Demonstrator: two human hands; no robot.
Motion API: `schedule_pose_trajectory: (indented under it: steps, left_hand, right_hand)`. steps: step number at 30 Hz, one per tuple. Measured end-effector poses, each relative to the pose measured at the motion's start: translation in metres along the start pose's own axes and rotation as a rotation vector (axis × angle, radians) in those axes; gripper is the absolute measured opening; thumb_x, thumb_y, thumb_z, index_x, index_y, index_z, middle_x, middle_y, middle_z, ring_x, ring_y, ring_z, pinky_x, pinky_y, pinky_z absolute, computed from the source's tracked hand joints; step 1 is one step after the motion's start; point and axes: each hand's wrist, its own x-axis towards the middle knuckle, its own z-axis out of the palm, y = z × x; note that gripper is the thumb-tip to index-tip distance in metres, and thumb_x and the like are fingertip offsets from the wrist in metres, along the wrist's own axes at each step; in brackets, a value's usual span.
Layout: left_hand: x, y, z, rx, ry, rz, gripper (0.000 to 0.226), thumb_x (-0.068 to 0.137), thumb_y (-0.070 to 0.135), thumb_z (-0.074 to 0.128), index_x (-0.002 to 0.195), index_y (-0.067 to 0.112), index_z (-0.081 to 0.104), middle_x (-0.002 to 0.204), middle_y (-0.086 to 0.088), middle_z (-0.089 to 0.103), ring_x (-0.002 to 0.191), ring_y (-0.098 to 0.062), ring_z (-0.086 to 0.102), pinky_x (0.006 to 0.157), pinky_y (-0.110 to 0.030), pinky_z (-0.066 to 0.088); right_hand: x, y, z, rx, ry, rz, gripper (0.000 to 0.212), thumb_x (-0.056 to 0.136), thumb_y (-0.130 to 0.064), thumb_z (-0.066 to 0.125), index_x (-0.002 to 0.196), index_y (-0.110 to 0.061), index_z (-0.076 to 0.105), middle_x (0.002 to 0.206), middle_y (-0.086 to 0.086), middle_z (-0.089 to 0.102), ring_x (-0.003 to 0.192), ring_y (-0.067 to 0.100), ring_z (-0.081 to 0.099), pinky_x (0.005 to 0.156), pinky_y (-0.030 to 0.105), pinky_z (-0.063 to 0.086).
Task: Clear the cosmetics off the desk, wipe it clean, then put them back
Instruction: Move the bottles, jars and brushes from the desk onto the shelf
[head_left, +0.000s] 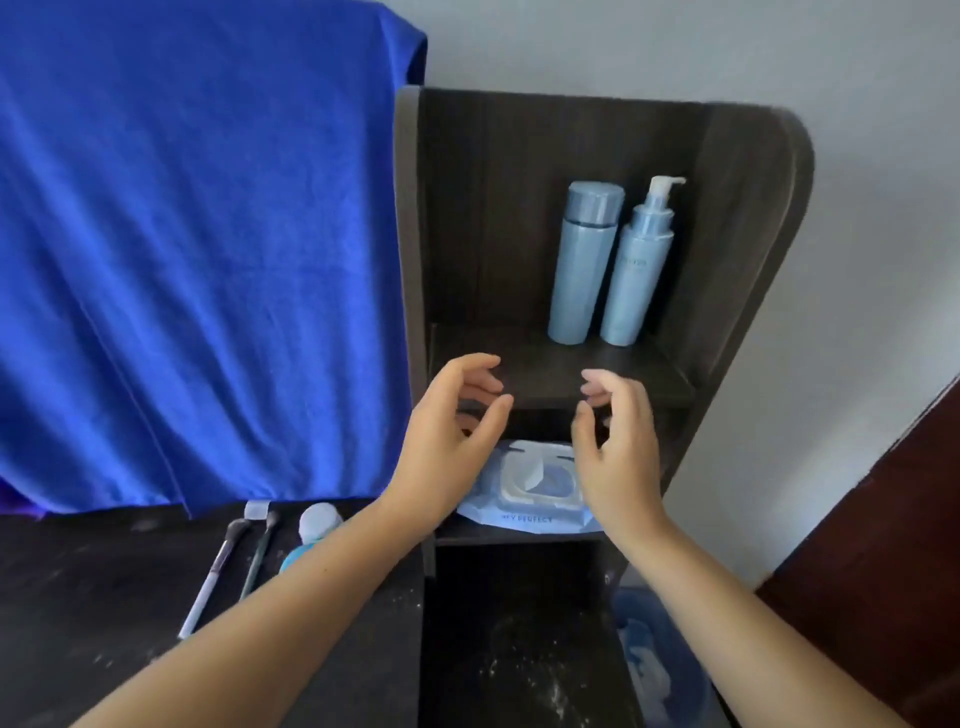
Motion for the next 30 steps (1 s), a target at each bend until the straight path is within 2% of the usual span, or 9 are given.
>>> schedule_pose_trajectory:
  steps: [6, 9, 13, 15, 16, 18, 22, 27, 30]
  left_hand:
    - [-0.066, -0.097, -0.103, 0.112, 0.098, -0.271, 0.032, 0.087, 0.004, 0.057, 0.099, 0.033, 0.053, 0.085, 0.006, 0.060, 0.076, -0.003, 0.057, 0.063, -0.012, 0.044]
    - [-0.092, -0.157, -0.152, 0.211, 0.125, -0.454, 0.022, 0.085, 0.005, 0.059, 0.100, 0.020, 0.053, 0.088, -0.005, 0.061, 0.081, -0.016, 0.059, 0.061, -0.006, 0.042]
    - [-0.128, -0.215, -0.165, 0.292, -0.020, -0.623, 0.044, 0.079, 0.012, 0.069, 0.119, 0.012, 0.049, 0.108, -0.005, 0.053, 0.102, -0.020, 0.054, 0.080, -0.011, 0.042]
    - [-0.138, -0.236, -0.154, 0.312, -0.120, -0.641, 0.071, 0.074, 0.021, 0.074, 0.134, 0.011, 0.037, 0.126, -0.005, 0.042, 0.123, -0.021, 0.041, 0.102, -0.027, 0.036]
    - [-0.140, -0.245, -0.147, 0.317, -0.156, -0.637, 0.080, 0.072, 0.023, 0.076, 0.137, 0.010, 0.032, 0.133, -0.006, 0.038, 0.129, -0.021, 0.034, 0.106, -0.027, 0.028]
    - [-0.140, -0.258, -0.138, 0.315, -0.195, -0.621, 0.086, 0.070, 0.024, 0.078, 0.139, 0.011, 0.029, 0.138, -0.006, 0.036, 0.131, -0.020, 0.031, 0.104, -0.023, 0.023]
    - [-0.133, -0.270, -0.125, 0.316, -0.197, -0.632, 0.076, 0.072, 0.026, 0.075, 0.135, 0.017, 0.033, 0.134, -0.002, 0.044, 0.124, -0.019, 0.041, 0.097, -0.030, 0.037]
    - [-0.129, -0.251, -0.131, 0.336, -0.194, -0.603, 0.071, 0.071, 0.033, 0.075, 0.129, 0.023, 0.037, 0.126, 0.002, 0.052, 0.115, -0.018, 0.050, 0.088, -0.028, 0.042]
    - [-0.118, -0.216, -0.133, 0.315, -0.204, -0.490, 0.068, 0.069, 0.037, 0.075, 0.126, 0.029, 0.038, 0.120, 0.005, 0.055, 0.108, -0.015, 0.053, 0.082, -0.026, 0.042]
  right_hand:
    - [-0.101, -0.021, 0.083, 0.036, -0.385, 0.009, 0.023, 0.089, -0.022, 0.042, 0.106, -0.015, 0.055, 0.100, -0.001, 0.057, 0.097, 0.010, 0.052, 0.087, 0.021, 0.042]
    - [-0.146, -0.028, 0.130, 0.044, -0.543, 0.141, 0.029, 0.086, -0.030, 0.043, 0.108, -0.015, 0.057, 0.102, -0.004, 0.055, 0.098, 0.009, 0.053, 0.086, 0.025, 0.044]
    - [-0.190, -0.024, 0.186, -0.050, -0.656, 0.332, 0.038, 0.084, -0.021, 0.061, 0.118, -0.008, 0.053, 0.115, 0.006, 0.053, 0.110, 0.021, 0.054, 0.096, 0.036, 0.045]
    - [-0.199, -0.017, 0.207, -0.097, -0.661, 0.450, 0.050, 0.082, -0.016, 0.066, 0.127, -0.005, 0.047, 0.122, 0.012, 0.050, 0.116, 0.026, 0.052, 0.100, 0.039, 0.044]
    - [-0.202, -0.012, 0.216, -0.122, -0.648, 0.486, 0.055, 0.081, -0.016, 0.068, 0.129, -0.004, 0.045, 0.123, 0.015, 0.050, 0.116, 0.029, 0.052, 0.100, 0.041, 0.044]
    - [-0.207, -0.004, 0.231, -0.221, -0.620, 0.487, 0.057, 0.078, -0.018, 0.071, 0.127, -0.004, 0.047, 0.120, 0.017, 0.053, 0.112, 0.033, 0.053, 0.095, 0.043, 0.046]
    - [-0.206, 0.002, 0.243, -0.407, -0.632, 0.422, 0.040, 0.080, -0.024, 0.069, 0.114, -0.009, 0.055, 0.109, 0.013, 0.059, 0.105, 0.033, 0.053, 0.084, 0.043, 0.048]
    - [-0.198, -0.010, 0.224, -0.270, -0.570, 0.441, 0.036, 0.081, -0.026, 0.068, 0.110, -0.008, 0.055, 0.105, 0.011, 0.057, 0.100, 0.027, 0.056, 0.079, 0.041, 0.052]
    - [-0.180, -0.028, 0.191, -0.176, -0.455, 0.373, 0.037, 0.080, -0.026, 0.068, 0.110, -0.008, 0.056, 0.104, 0.006, 0.056, 0.094, 0.017, 0.057, 0.075, 0.025, 0.048]
